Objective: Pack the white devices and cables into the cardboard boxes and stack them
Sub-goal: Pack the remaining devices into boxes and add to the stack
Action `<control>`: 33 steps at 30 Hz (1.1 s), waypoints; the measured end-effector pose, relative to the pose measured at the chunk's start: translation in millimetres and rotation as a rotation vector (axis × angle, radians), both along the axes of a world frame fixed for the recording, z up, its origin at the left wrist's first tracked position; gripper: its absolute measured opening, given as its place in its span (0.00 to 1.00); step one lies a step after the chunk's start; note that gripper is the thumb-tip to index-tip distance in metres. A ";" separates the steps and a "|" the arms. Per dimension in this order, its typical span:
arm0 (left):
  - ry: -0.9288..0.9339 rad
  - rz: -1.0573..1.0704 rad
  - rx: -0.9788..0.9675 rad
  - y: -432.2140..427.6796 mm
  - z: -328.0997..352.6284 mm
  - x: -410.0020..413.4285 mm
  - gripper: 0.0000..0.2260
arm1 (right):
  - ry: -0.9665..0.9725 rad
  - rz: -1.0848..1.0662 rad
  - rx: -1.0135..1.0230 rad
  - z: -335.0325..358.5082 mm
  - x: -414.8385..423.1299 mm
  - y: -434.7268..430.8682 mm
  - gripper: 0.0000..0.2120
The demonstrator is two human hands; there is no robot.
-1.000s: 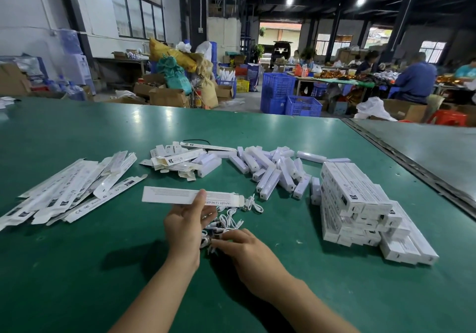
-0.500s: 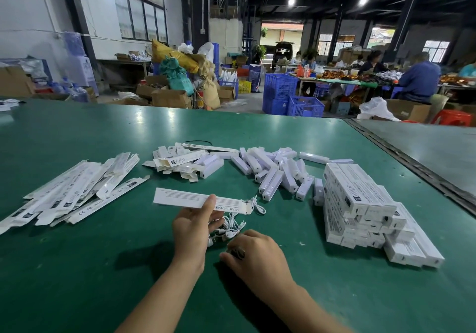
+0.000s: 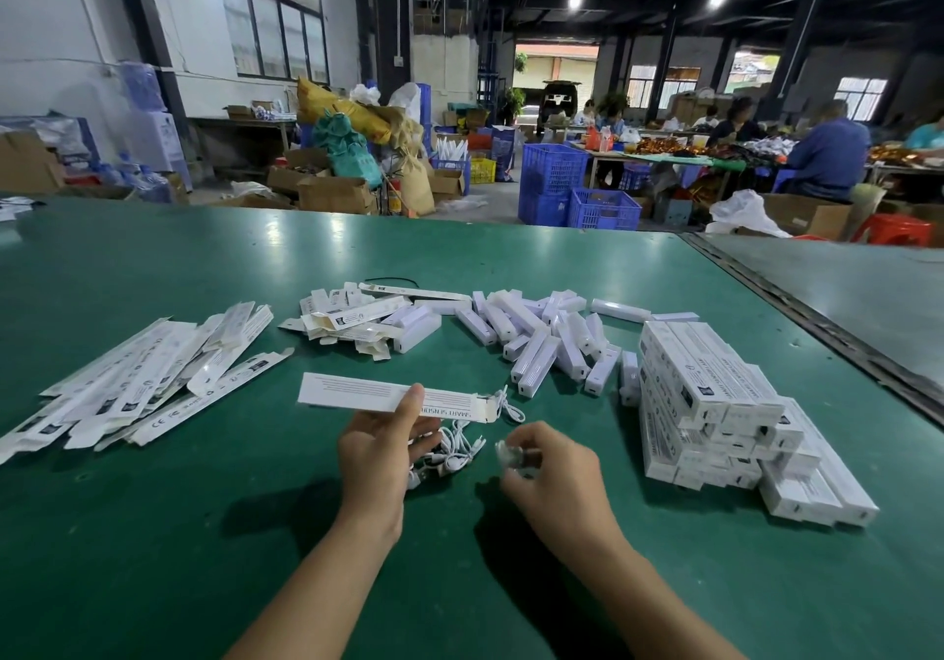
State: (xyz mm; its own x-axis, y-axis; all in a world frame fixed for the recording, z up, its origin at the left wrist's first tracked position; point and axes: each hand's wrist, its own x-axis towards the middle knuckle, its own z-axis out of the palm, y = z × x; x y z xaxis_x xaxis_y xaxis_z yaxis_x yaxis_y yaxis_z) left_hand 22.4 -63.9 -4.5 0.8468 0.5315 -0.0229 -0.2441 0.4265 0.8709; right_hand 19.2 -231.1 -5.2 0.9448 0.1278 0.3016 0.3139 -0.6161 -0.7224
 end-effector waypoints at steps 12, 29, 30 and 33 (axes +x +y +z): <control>-0.039 -0.148 0.086 -8.9 -2.2 -5.3 0.06 | 0.109 -0.010 0.567 2.8 7.1 -7.7 0.07; -0.084 -0.189 0.123 -11.0 -0.5 -9.3 0.04 | 0.362 0.082 0.829 3.4 11.0 -12.0 0.20; -0.087 -0.187 0.130 -10.9 -0.9 -9.6 0.04 | 0.364 0.091 0.818 2.1 10.9 -11.6 0.18; -0.084 -0.181 0.121 -9.7 -0.3 -9.1 0.05 | 0.370 0.134 0.831 0.3 10.9 -11.5 0.15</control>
State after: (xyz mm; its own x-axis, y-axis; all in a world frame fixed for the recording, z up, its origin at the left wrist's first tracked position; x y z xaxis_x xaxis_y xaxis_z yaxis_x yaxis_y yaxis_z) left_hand 13.3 -73.7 -4.8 0.9248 0.3654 0.1064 -0.2469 0.3634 0.8983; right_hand 30.1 -242.6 -4.9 0.9924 0.1204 0.0271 0.0061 0.1710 -0.9852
